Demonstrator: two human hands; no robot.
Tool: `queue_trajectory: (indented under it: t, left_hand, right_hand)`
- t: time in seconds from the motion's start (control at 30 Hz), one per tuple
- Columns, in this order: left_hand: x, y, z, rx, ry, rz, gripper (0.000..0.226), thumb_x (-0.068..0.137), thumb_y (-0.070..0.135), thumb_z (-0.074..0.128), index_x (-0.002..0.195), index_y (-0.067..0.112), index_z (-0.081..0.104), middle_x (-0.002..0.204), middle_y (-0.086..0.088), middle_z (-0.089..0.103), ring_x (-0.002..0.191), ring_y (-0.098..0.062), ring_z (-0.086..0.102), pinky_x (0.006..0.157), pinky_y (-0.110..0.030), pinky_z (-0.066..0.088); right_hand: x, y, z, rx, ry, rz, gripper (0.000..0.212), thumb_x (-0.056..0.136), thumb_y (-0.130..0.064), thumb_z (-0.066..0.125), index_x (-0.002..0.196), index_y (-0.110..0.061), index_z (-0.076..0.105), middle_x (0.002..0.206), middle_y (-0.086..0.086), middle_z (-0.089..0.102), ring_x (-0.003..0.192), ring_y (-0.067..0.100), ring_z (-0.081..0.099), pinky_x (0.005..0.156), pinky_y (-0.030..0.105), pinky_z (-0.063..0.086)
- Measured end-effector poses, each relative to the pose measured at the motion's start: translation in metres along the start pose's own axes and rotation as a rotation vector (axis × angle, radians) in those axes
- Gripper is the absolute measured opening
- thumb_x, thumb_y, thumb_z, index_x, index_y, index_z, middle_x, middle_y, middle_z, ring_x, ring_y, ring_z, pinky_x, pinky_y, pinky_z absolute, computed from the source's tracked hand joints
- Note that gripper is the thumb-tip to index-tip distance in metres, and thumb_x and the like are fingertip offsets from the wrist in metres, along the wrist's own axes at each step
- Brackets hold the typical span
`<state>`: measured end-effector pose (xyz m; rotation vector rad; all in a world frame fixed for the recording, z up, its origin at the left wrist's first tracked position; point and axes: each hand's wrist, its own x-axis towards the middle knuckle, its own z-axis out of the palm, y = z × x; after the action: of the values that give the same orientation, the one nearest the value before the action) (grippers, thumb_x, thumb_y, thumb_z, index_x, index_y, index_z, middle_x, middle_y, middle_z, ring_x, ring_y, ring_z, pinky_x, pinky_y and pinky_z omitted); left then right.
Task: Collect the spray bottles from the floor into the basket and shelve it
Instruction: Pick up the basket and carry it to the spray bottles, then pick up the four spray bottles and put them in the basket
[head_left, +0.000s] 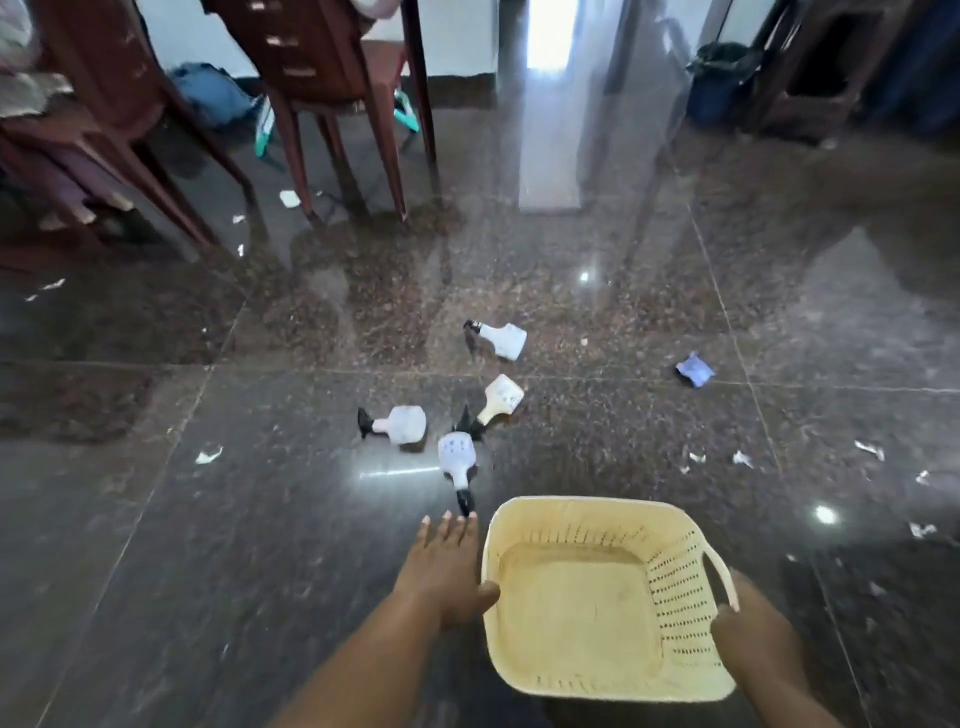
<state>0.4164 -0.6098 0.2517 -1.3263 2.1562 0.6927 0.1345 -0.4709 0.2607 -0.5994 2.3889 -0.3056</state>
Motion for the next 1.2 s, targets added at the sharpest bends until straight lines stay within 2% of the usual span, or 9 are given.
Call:
queue_trajectory:
  t: [0.13,0.2,0.3,0.43,0.53,0.67,0.8,0.97,1.2]
  left_hand:
    - [0.102,-0.012,-0.053,0.047,-0.083,0.020,0.083,0.092,0.047,0.033,0.153,0.008,-0.007,0.162,-0.013,0.003,0.149,-0.026,-0.002,0.120,-0.046,-0.006]
    - [0.152,-0.016,-0.077,0.066,-0.119,0.044,0.081,0.094,0.045,0.035,0.154,0.007,-0.004,0.161,-0.014,0.011,0.149,-0.028,0.005,0.120,-0.047,-0.002]
    - [0.226,-0.020,-0.096,0.018,-0.159,0.046,0.075,0.094,0.039,0.036,0.154,0.010,0.001,0.161,-0.012,0.013,0.148,-0.030,0.007,0.120,-0.047,0.004]
    - [0.286,-0.022,-0.095,-0.105,-0.251,-0.012,0.073,0.095,0.030,0.035,0.154,0.013,-0.004,0.161,-0.013,0.014,0.148,-0.031,0.003,0.120,-0.047,0.005]
    - [0.314,-0.021,-0.086,-0.126,-0.303,-0.025,0.070,0.096,0.024,0.034,0.154,0.010,-0.004,0.161,-0.015,0.009,0.149,-0.029,0.000,0.120,-0.043,0.001]
    - [0.350,-0.022,-0.055,-0.191,-0.350,-0.083,0.069,0.098,0.021,0.032,0.153,0.008,-0.007,0.160,-0.019,0.010,0.148,-0.031,0.007,0.120,-0.040,0.006]
    - [0.394,-0.024,-0.023,-0.267,-0.419,-0.098,0.069,0.099,0.021,0.033,0.154,0.011,-0.008,0.161,-0.018,0.008,0.148,-0.031,0.011,0.119,-0.041,0.011]
    - [0.442,-0.032,0.003,-0.174,-0.479,0.025,0.072,0.098,0.019,0.036,0.153,0.007,-0.010,0.161,-0.016,0.007,0.149,-0.024,-0.001,0.120,-0.043,-0.009]
    - [0.493,-0.044,0.007,-0.142,-0.391,0.173,0.072,0.097,0.030,0.036,0.154,0.011,-0.003,0.160,-0.015,0.016,0.149,-0.024,0.006,0.120,-0.043,-0.007]
  right_hand:
    - [0.084,-0.048,0.020,0.084,0.015,0.095,0.038,0.088,-0.004,0.047,0.121,-0.019,0.060,0.113,0.017,0.065,0.089,0.028,0.054,0.079,0.035,0.044]
    - [0.124,-0.069,0.031,0.068,-0.002,0.116,0.036,0.088,-0.003,0.046,0.122,-0.014,0.056,0.111,0.019,0.064,0.086,0.027,0.051,0.076,0.034,0.041]
    - [0.181,-0.102,0.045,0.024,0.011,0.150,0.033,0.090,-0.007,0.046,0.122,-0.013,0.049,0.098,0.017,0.061,0.082,0.031,0.054,0.070,0.036,0.044]
    - [0.236,-0.137,0.060,-0.019,0.000,0.224,0.033,0.090,-0.003,0.045,0.121,-0.011,0.040,0.091,0.015,0.054,0.079,0.033,0.052,0.059,0.034,0.040]
    - [0.266,-0.150,0.072,-0.038,0.007,0.279,0.030,0.087,0.000,0.044,0.115,-0.009,0.039,0.080,0.009,0.053,0.080,0.034,0.055,0.064,0.038,0.045]
    - [0.299,-0.154,0.094,-0.055,0.013,0.357,0.026,0.087,0.000,0.045,0.110,-0.010,0.039,0.078,0.008,0.052,0.080,0.034,0.055,0.066,0.039,0.046]
    - [0.331,-0.147,0.127,-0.041,0.061,0.442,0.028,0.088,0.000,0.045,0.116,-0.007,0.040,0.092,0.016,0.056,0.086,0.036,0.054,0.070,0.042,0.047]
    - [0.364,-0.134,0.165,-0.032,0.097,0.528,0.033,0.090,-0.003,0.047,0.122,-0.005,0.041,0.112,0.023,0.058,0.106,0.043,0.056,0.078,0.046,0.046]
    - [0.393,-0.122,0.189,-0.025,0.106,0.544,0.030,0.092,-0.008,0.048,0.121,-0.005,0.045,0.120,0.025,0.057,0.112,0.041,0.055,0.083,0.044,0.044]
